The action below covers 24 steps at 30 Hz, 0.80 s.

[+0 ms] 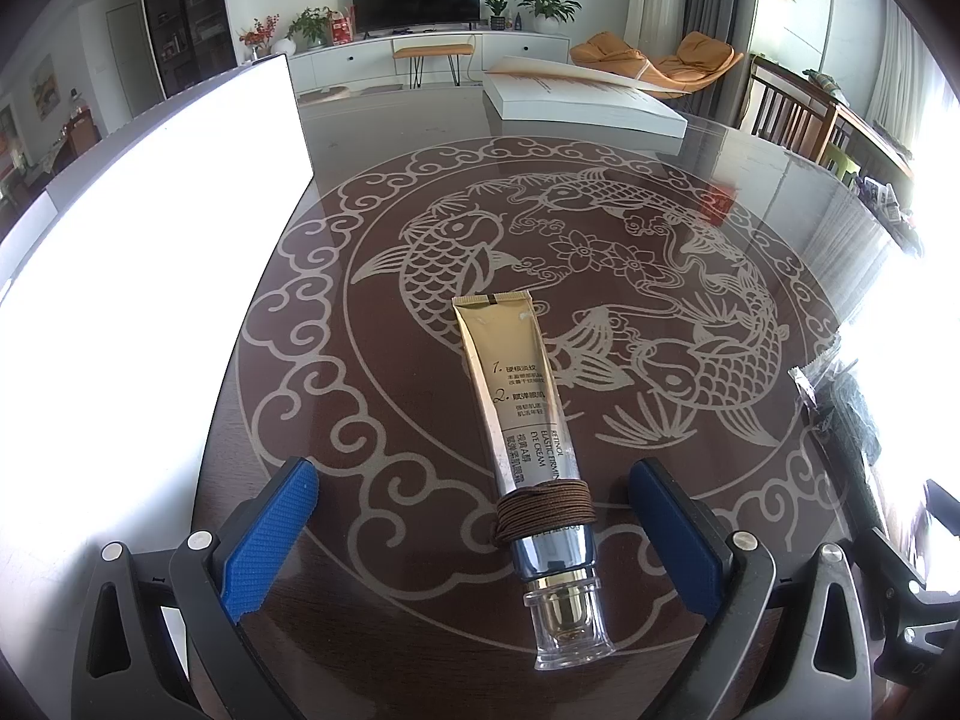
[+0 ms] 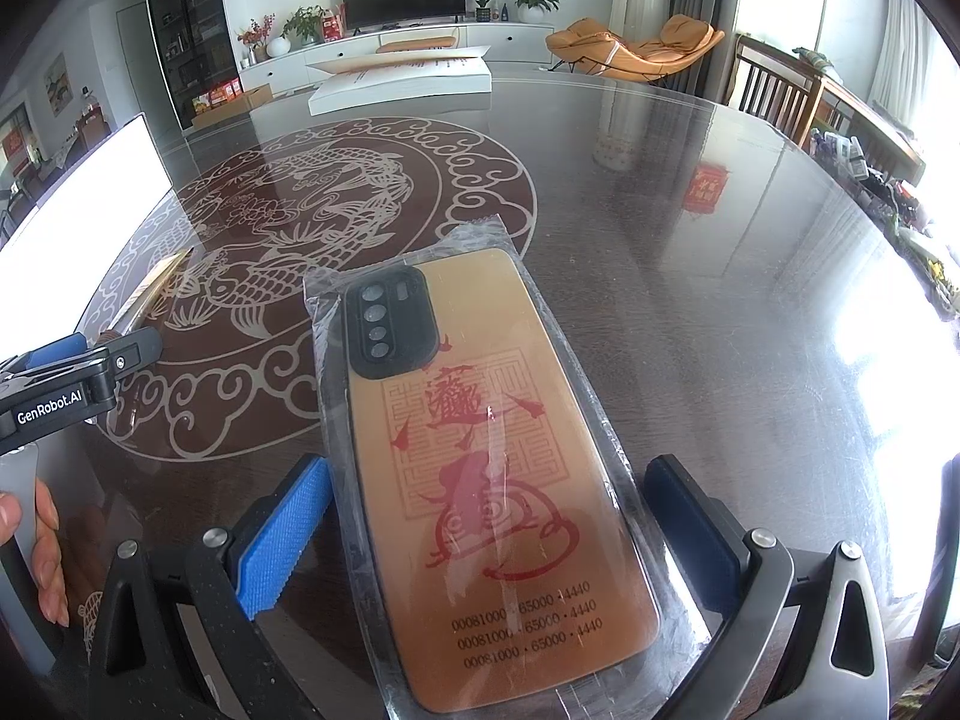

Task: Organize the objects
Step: 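Lower the right gripper onto the bagged orange phone case, then close the left gripper on the gold tube while the right gripper grasps the phone case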

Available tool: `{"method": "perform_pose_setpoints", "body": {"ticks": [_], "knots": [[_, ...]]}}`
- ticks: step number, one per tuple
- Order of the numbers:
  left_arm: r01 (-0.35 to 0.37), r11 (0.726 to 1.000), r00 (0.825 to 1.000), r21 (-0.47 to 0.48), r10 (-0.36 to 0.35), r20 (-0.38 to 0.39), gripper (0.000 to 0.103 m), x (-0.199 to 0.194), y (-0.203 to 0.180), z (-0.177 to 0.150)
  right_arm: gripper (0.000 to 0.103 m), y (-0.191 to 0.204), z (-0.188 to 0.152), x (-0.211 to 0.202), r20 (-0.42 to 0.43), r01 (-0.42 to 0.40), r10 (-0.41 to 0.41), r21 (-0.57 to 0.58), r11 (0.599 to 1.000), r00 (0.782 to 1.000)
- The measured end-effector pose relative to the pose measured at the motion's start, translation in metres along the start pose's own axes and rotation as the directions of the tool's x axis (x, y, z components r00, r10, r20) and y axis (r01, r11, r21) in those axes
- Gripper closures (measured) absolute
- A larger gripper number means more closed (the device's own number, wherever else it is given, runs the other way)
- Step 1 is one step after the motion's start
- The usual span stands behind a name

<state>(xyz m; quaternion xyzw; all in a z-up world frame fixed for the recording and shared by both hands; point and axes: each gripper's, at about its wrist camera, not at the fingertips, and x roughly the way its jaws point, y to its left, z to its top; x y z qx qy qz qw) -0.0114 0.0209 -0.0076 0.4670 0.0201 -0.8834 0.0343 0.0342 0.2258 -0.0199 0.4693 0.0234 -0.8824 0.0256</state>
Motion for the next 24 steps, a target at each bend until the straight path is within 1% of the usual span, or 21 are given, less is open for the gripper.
{"method": "perform_pose_setpoints", "body": {"ticks": [18,22,24], "knots": [[0.008,1.0,1.0,0.014,-0.008,-0.005,0.0,-0.001,-0.001,-0.001,0.0,0.002,-0.001,0.001,0.001,-0.003,0.003,0.001,1.0,1.0],[0.015,1.0,1.0,0.024,-0.015,-0.019,0.0,-0.006,-0.002,-0.007,0.0,0.002,0.0,0.001,0.001,-0.002,0.002,0.002,1.0,1.0],[0.012,1.0,0.999,0.019,-0.011,-0.051,0.0,-0.009,-0.002,-0.011,0.0,0.002,0.0,0.001,0.001,-0.002,0.002,0.002,1.0,1.0]]}}
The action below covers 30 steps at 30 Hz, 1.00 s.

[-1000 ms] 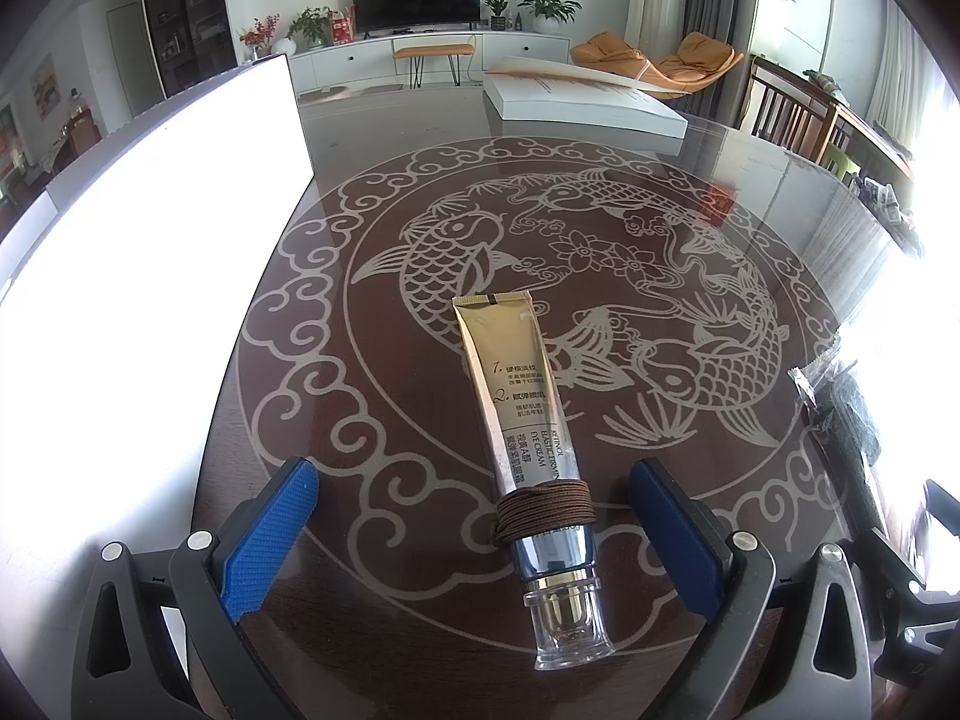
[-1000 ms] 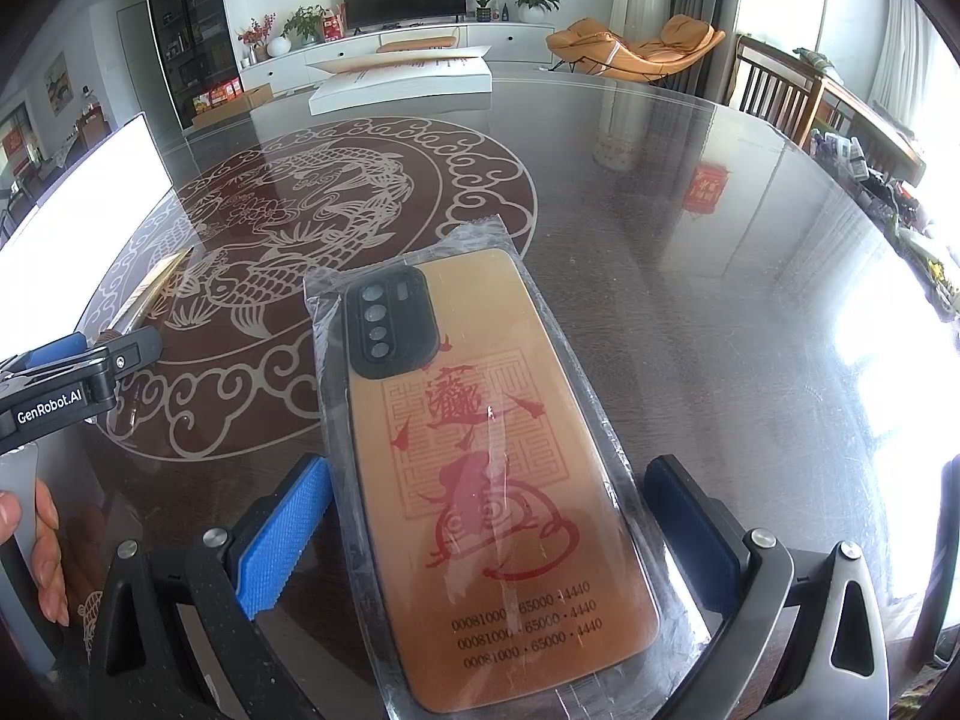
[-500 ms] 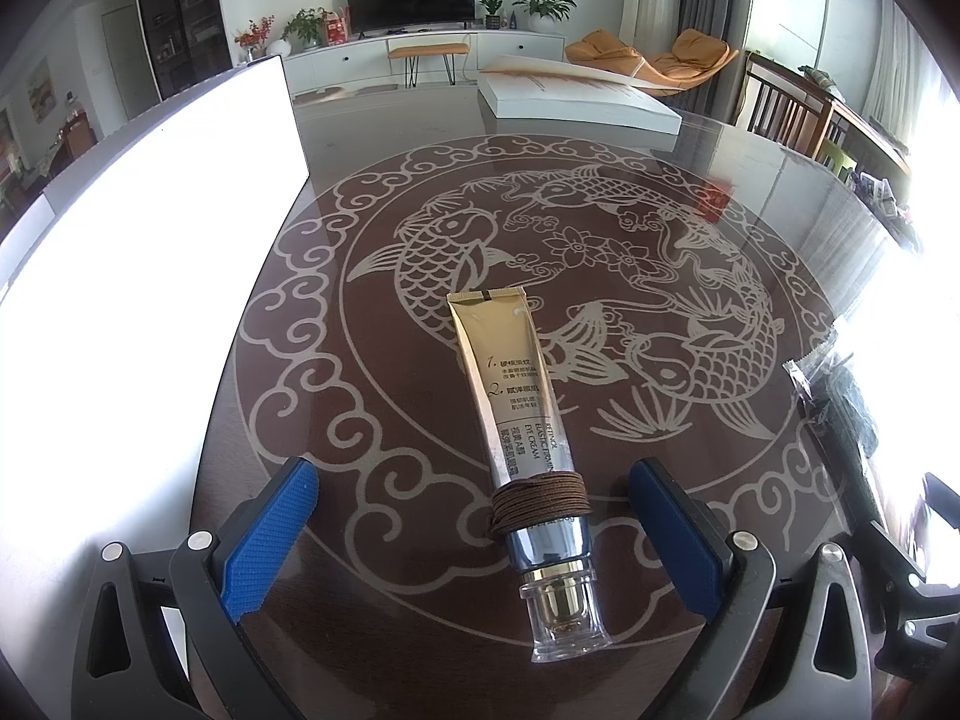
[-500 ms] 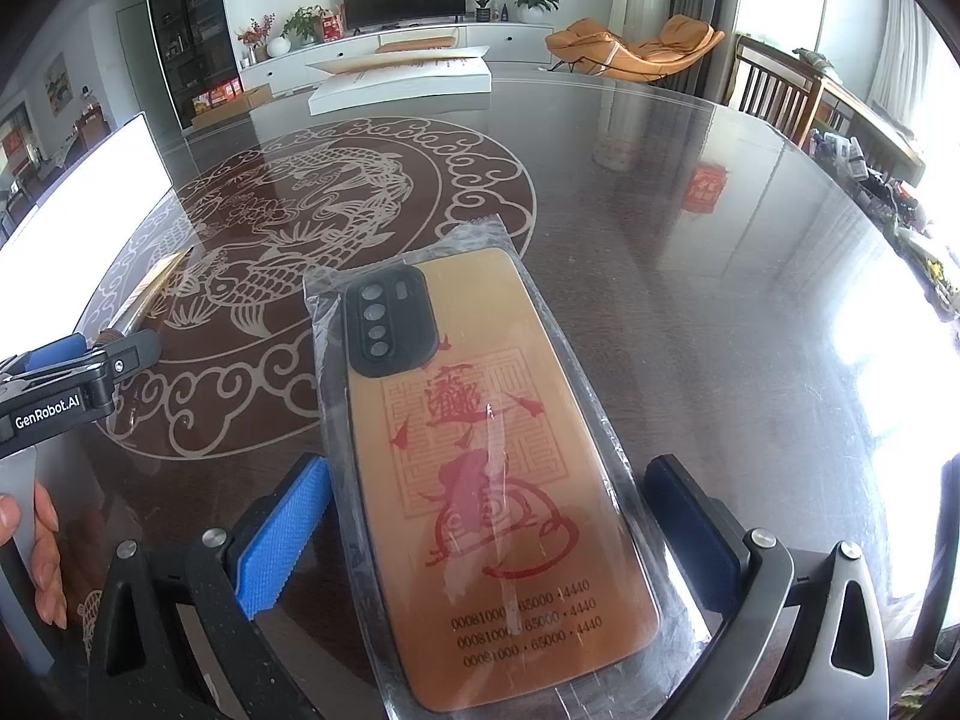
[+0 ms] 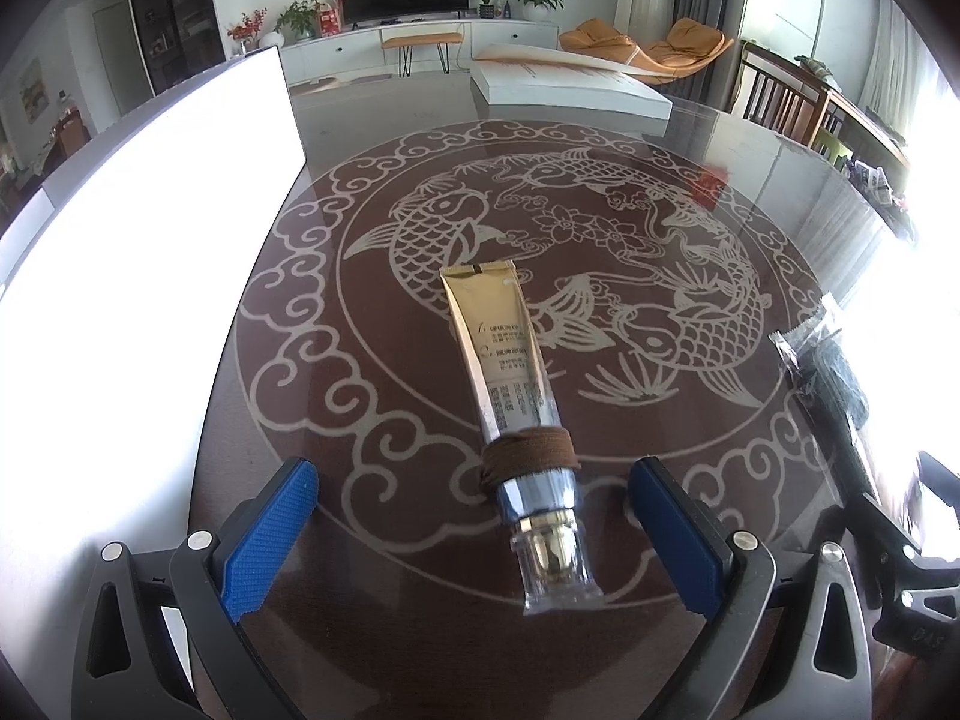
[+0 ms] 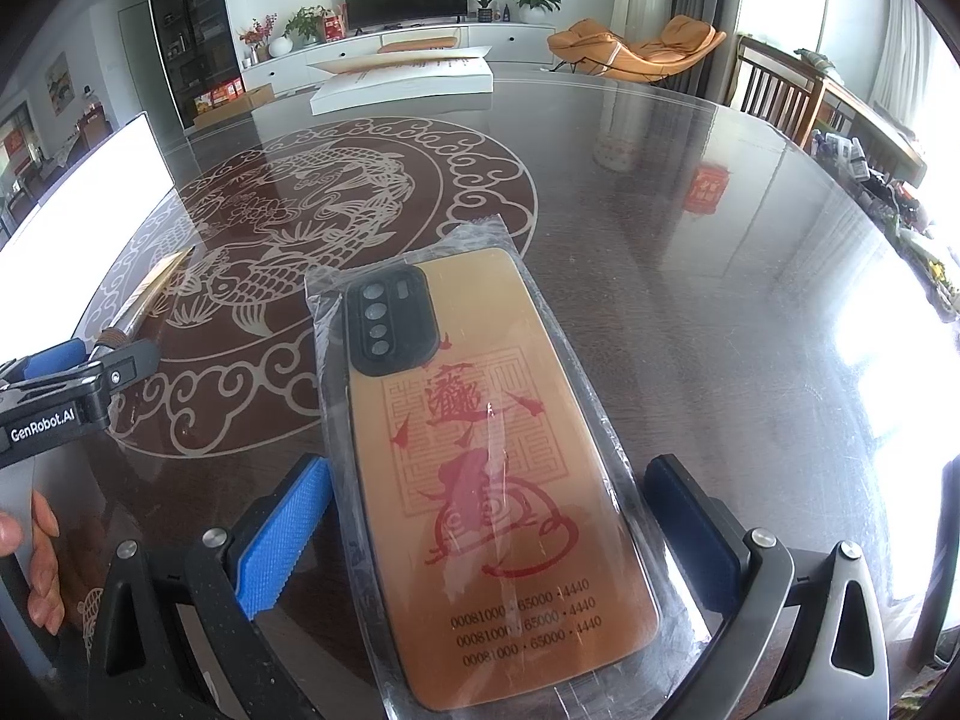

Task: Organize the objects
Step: 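Close the left gripper on the gold tube while the right gripper grasps the phone case, then carry the tube and phone case over the white bin and open both grippers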

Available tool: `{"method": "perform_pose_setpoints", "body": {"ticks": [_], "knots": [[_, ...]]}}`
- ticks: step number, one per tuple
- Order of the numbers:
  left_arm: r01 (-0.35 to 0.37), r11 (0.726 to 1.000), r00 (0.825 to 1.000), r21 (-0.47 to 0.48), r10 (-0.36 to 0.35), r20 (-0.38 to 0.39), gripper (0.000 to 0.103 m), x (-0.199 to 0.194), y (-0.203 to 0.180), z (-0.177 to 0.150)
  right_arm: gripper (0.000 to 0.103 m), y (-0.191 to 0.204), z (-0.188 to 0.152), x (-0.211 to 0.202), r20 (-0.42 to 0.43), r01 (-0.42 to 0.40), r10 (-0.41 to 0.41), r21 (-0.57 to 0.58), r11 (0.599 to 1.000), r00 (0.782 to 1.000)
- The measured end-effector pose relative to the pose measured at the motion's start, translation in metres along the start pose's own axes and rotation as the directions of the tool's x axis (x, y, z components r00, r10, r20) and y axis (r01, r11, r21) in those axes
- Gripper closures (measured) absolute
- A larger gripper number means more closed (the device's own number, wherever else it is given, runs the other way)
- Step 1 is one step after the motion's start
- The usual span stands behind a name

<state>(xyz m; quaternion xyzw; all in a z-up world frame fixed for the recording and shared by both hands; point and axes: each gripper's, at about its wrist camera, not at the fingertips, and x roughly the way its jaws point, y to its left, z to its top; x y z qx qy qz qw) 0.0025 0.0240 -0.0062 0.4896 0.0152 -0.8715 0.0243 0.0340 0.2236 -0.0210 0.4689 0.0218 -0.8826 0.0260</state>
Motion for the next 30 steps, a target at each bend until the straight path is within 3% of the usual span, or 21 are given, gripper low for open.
{"method": "perform_pose_setpoints", "body": {"ticks": [4,6,9,10,11,12,13,19,30], "knots": [[0.018,0.999,0.996,0.032,-0.015,-0.091,0.0,0.0,0.002,0.003,0.0,0.001,0.002,0.0,-0.025,-0.01,0.01,-0.015,1.0,1.0],[0.036,0.998,0.991,0.06,-0.028,-0.133,0.0,0.002,0.003,0.007,0.0,0.002,0.014,0.006,-0.126,-0.033,0.027,-0.046,0.998,0.992],[0.07,0.99,0.986,0.124,-0.05,-0.157,0.0,0.001,-0.002,0.008,0.0,0.005,0.03,0.014,-0.276,-0.059,0.034,-0.084,0.995,0.96],[0.081,0.987,0.989,0.141,-0.062,-0.134,0.016,-0.003,-0.005,0.007,0.0,0.007,0.034,0.017,-0.298,-0.075,0.043,-0.096,0.993,0.954],[0.09,0.983,0.992,0.158,-0.073,-0.105,0.046,-0.01,-0.007,0.006,0.002,0.009,0.037,0.017,-0.301,-0.081,0.043,-0.113,0.99,0.953],[0.094,0.981,0.993,0.167,-0.081,-0.085,0.067,-0.015,-0.008,0.005,0.012,0.01,0.039,0.015,-0.286,-0.088,0.048,-0.127,0.988,0.957],[0.083,0.983,0.995,0.165,-0.072,-0.076,0.077,-0.017,-0.007,0.004,0.026,0.011,0.041,0.012,-0.271,-0.09,0.052,-0.133,0.987,0.961],[0.188,0.979,0.982,0.075,-0.187,-0.026,0.078,-0.04,0.009,-0.012,0.026,-0.004,0.029,-0.008,-0.25,-0.157,0.152,0.003,0.988,0.956],[0.287,0.954,0.953,0.087,-0.293,0.077,0.078,-0.106,0.011,-0.052,0.026,-0.014,0.034,-0.063,-0.157,-0.249,0.262,0.101,0.963,0.952]]}}
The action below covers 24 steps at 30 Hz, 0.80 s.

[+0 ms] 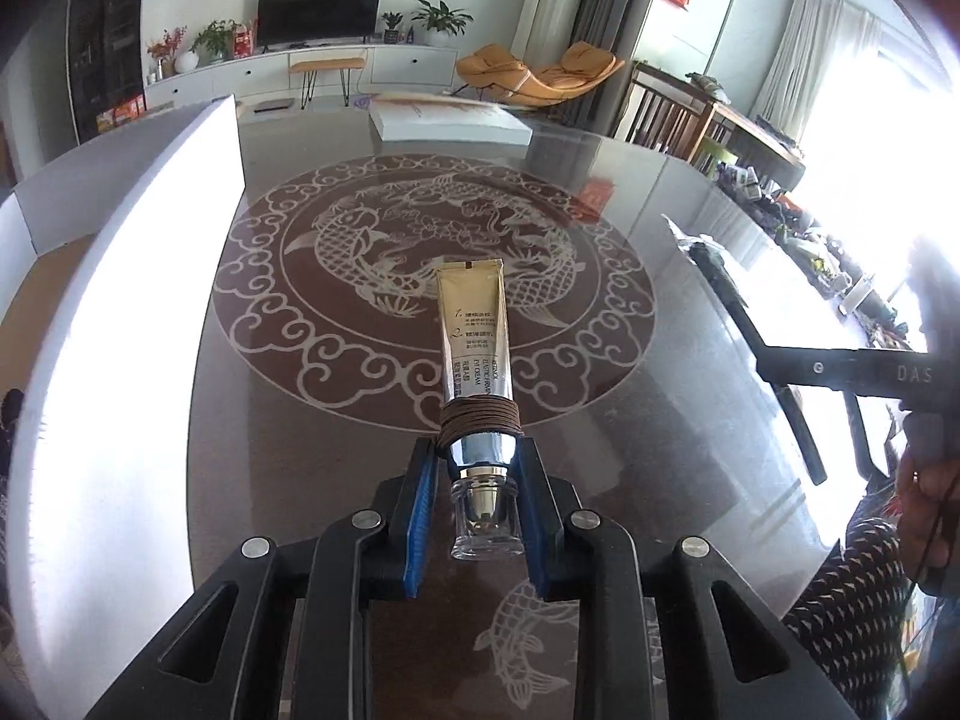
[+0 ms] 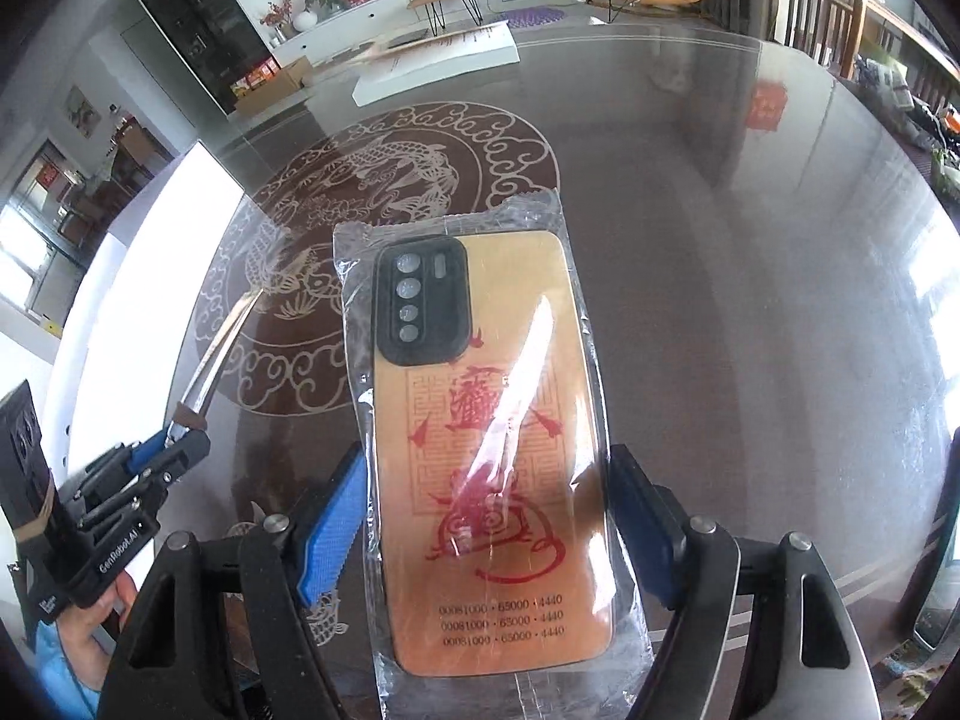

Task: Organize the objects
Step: 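Carry the tube and phone case over the white bin and open both grippers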

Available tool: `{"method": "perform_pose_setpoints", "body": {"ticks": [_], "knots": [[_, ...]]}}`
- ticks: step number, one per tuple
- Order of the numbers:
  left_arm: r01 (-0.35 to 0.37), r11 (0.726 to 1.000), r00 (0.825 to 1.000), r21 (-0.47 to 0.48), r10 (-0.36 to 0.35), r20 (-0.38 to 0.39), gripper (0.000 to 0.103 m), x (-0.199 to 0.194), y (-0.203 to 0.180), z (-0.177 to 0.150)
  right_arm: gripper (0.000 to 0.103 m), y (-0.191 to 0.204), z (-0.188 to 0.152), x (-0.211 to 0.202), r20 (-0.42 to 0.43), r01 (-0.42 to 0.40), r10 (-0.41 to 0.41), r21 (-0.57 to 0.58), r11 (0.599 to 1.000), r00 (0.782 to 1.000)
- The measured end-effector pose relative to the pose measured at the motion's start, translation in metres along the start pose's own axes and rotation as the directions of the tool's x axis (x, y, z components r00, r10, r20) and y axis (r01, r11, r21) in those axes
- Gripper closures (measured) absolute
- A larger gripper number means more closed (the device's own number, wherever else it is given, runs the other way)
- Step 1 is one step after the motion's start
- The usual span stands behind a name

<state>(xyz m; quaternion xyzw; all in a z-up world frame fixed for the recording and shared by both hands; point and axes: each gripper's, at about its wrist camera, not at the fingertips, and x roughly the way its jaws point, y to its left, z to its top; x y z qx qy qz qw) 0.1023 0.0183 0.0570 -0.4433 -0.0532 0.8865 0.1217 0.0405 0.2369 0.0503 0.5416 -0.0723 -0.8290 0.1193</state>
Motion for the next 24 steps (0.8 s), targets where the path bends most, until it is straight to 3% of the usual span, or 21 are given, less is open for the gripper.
{"method": "perform_pose_setpoints", "body": {"ticks": [4,7,11,14,15,17,21,22,23,24], "knots": [[0.05,0.998,0.993,-0.026,-0.047,0.11,0.078,-0.066,0.012,0.012,0.026,0.035,0.016,-0.024,0.044,-0.066,0.067,-0.025,0.997,0.997],[0.024,0.998,0.985,-0.051,-0.015,0.173,0.078,-0.116,0.039,0.018,0.026,0.087,0.035,-0.041,0.076,-0.135,0.141,-0.076,0.988,0.987],[-0.098,0.985,0.976,-0.144,0.123,0.179,0.078,-0.157,0.104,0.007,0.026,0.191,0.055,-0.052,0.072,-0.307,0.323,-0.172,0.936,0.944],[-0.245,0.947,0.957,-0.207,0.271,0.108,0.078,-0.159,0.159,-0.008,0.026,0.275,0.061,-0.046,0.008,-0.42,0.435,-0.248,0.873,0.9],[-0.28,0.932,0.95,-0.23,0.304,0.076,0.078,-0.157,0.177,-0.014,0.026,0.302,0.061,-0.041,-0.015,-0.433,0.446,-0.277,0.858,0.895],[-0.337,0.91,0.937,-0.242,0.348,0.005,0.077,-0.149,0.201,-0.022,0.026,0.346,0.055,-0.028,-0.047,-0.423,0.434,-0.341,0.84,0.9],[-0.393,0.889,0.919,-0.233,0.381,-0.099,0.074,-0.135,0.222,-0.034,0.025,0.411,0.041,0.029,-0.027,-0.272,0.296,-0.487,0.83,0.955],[-0.402,0.887,0.916,-0.228,0.385,-0.114,0.067,-0.133,0.223,-0.037,0.025,0.42,0.037,0.051,-0.05,-0.246,0.257,-0.509,0.825,0.965],[-0.405,0.885,0.914,-0.228,0.387,-0.122,0.052,-0.131,0.224,-0.04,0.025,0.428,0.033,0.075,-0.103,-0.235,0.213,-0.524,0.819,0.972],[-0.406,0.884,0.914,-0.232,0.387,-0.124,0.043,-0.13,0.224,-0.043,0.025,0.429,0.029,0.093,-0.142,-0.227,0.178,-0.529,0.818,0.974]]}}
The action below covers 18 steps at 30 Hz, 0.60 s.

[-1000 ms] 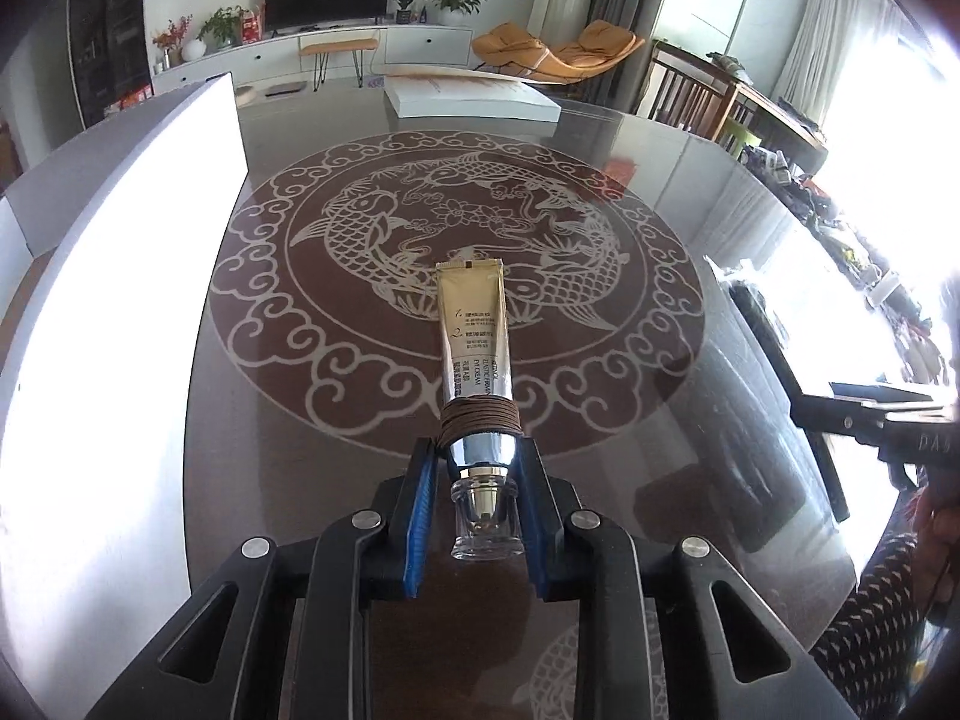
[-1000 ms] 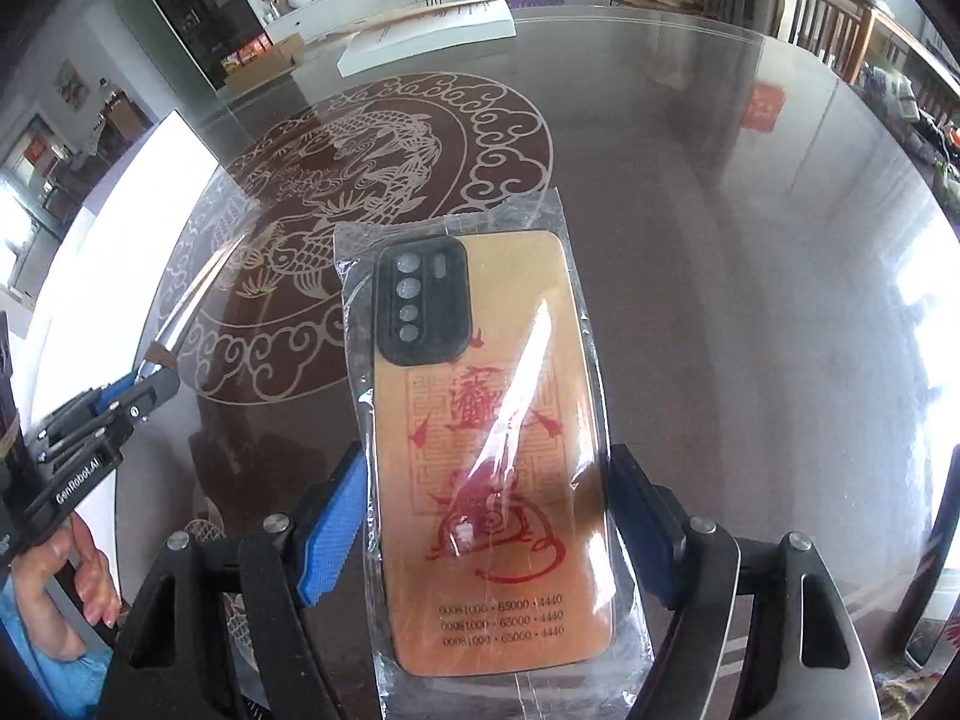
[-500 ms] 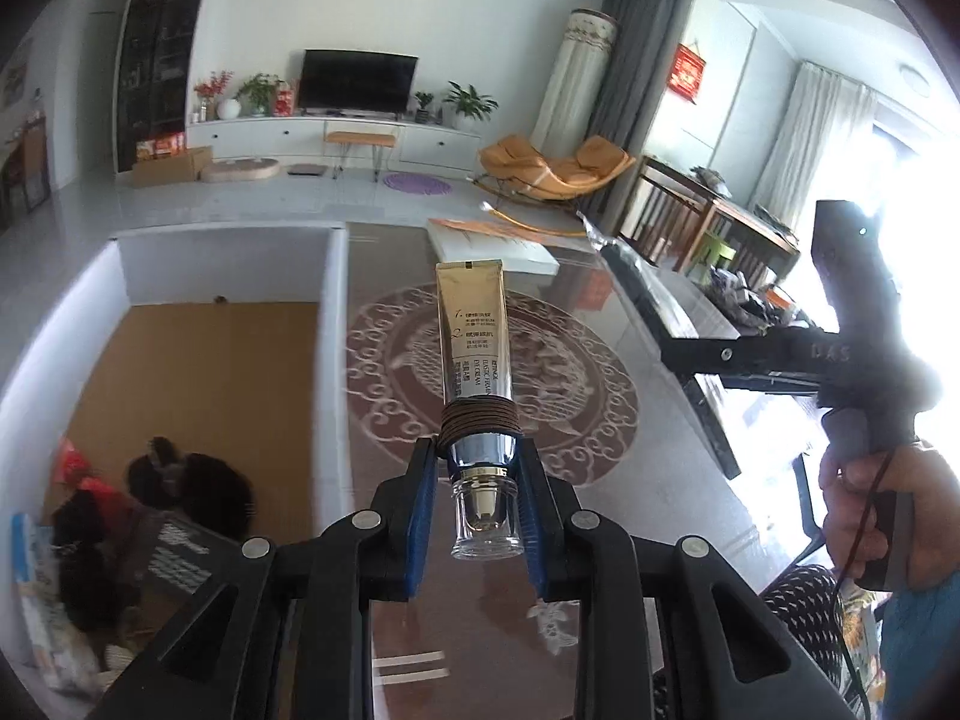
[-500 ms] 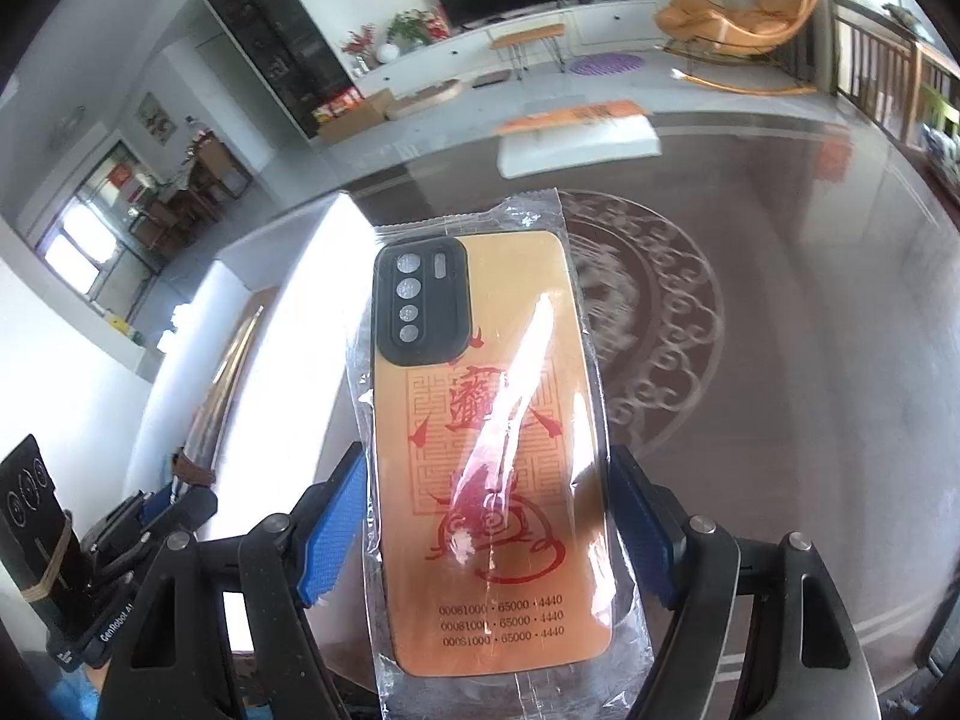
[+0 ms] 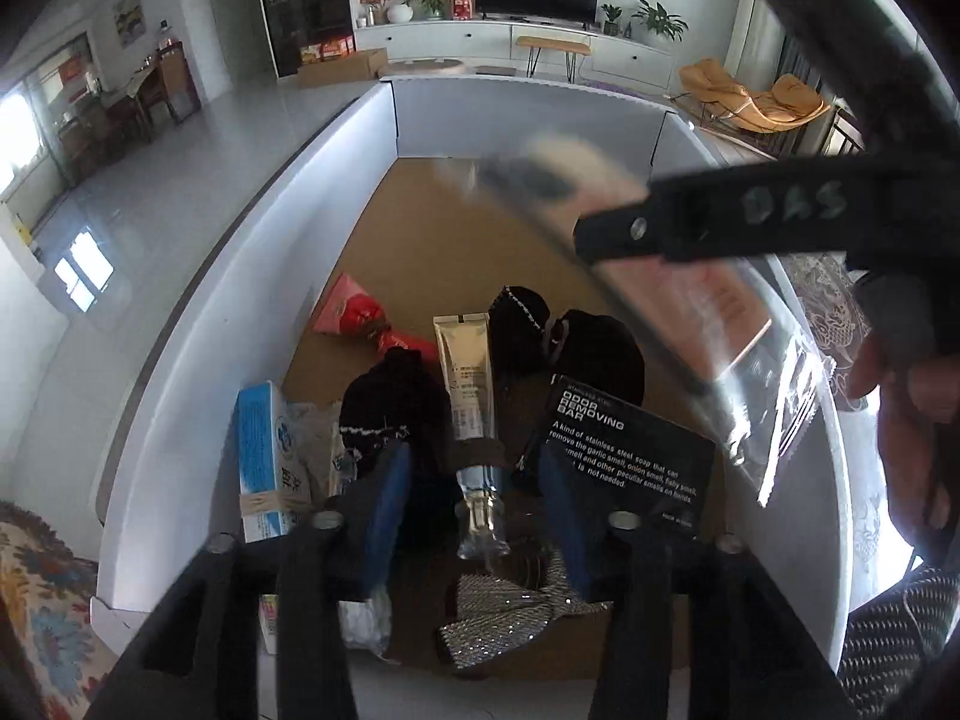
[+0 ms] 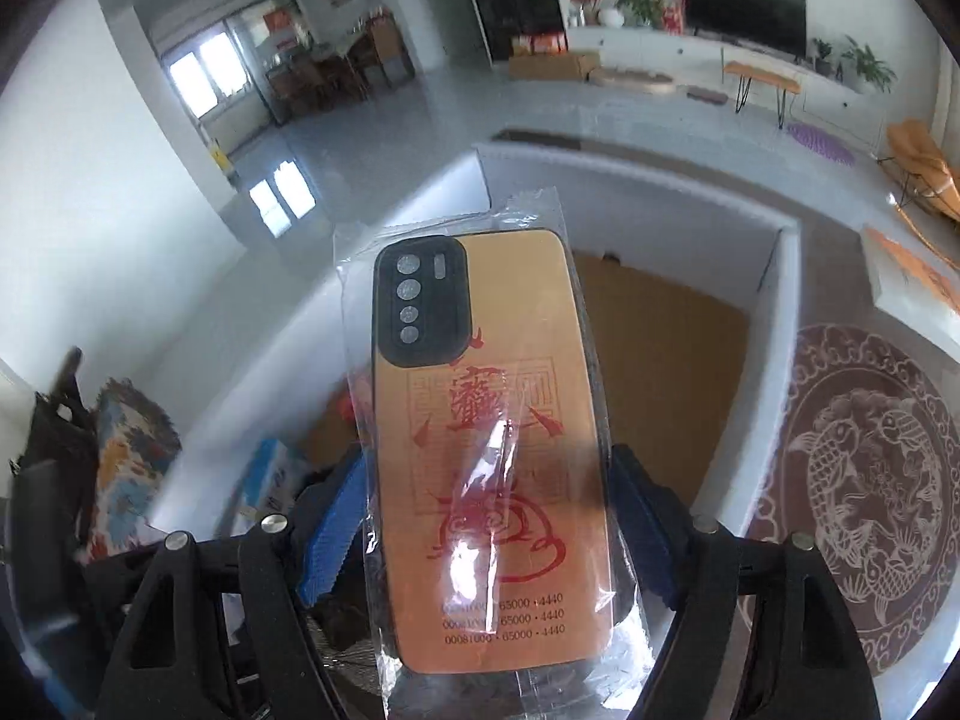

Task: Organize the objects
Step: 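Carry the tube and phone case over the white bin and open both grippers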

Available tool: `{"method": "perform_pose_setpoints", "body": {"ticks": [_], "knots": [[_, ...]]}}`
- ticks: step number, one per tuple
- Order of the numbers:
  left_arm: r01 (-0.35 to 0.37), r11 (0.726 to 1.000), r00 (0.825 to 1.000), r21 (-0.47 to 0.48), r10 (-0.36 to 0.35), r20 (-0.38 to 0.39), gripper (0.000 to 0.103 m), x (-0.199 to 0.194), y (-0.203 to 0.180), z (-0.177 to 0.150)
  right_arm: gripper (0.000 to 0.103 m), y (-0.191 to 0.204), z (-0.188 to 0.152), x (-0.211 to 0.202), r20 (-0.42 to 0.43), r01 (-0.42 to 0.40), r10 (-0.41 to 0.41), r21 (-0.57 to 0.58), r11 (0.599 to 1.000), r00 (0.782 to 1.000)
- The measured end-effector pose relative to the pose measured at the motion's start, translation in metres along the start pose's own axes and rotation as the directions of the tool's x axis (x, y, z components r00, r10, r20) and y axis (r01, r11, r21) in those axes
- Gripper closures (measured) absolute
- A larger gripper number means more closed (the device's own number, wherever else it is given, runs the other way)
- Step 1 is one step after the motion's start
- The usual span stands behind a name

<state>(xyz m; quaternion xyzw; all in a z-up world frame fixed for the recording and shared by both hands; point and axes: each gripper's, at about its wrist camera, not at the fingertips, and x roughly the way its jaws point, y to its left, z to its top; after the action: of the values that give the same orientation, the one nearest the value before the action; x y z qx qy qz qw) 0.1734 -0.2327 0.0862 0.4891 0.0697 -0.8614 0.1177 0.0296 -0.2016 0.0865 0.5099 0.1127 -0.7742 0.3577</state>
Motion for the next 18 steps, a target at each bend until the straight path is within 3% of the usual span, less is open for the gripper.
{"method": "perform_pose_setpoints", "body": {"ticks": [1,2,5,9,13,16,18], "knots": [[-0.001,1.0,1.0,-0.007,0.001,0.011,0.027,-0.002,-0.001,-0.004,0.025,0.0,-0.004,0.009,-0.03,-0.003,0.003,0.002,1.0,1.0],[-0.001,1.0,0.999,-0.011,0.001,0.032,0.019,-0.006,-0.003,-0.008,0.025,-0.002,-0.007,0.011,-0.032,-0.01,0.011,0.007,1.0,0.999],[0.02,1.0,0.994,-0.011,-0.018,0.104,0.008,-0.014,-0.007,-0.008,0.024,-0.008,-0.014,-0.011,0.014,-0.01,0.01,0.003,1.0,1.0],[0.033,0.997,0.985,-0.065,-0.022,0.171,0.006,-0.028,-0.016,-0.001,0.007,-0.015,-0.016,-0.063,0.096,0.076,-0.073,-0.027,0.997,0.993],[-0.038,0.98,0.983,-0.193,0.071,0.167,0.005,-0.038,-0.016,0.01,0.005,-0.031,-0.025,-0.096,0.098,0.138,-0.135,-0.022,0.99,0.986],[-0.069,0.969,0.979,-0.239,0.111,0.168,0.005,-0.041,-0.018,0.012,0.005,-0.04,-0.036,-0.108,0.08,0.132,-0.131,-0.008,0.991,0.988],[-0.132,0.957,0.969,-0.259,0.18,0.171,0.005,-0.042,-0.023,0.01,0.005,-0.043,-0.043,-0.111,0.069,0.126,-0.125,-0.017,0.992,0.99]]}}
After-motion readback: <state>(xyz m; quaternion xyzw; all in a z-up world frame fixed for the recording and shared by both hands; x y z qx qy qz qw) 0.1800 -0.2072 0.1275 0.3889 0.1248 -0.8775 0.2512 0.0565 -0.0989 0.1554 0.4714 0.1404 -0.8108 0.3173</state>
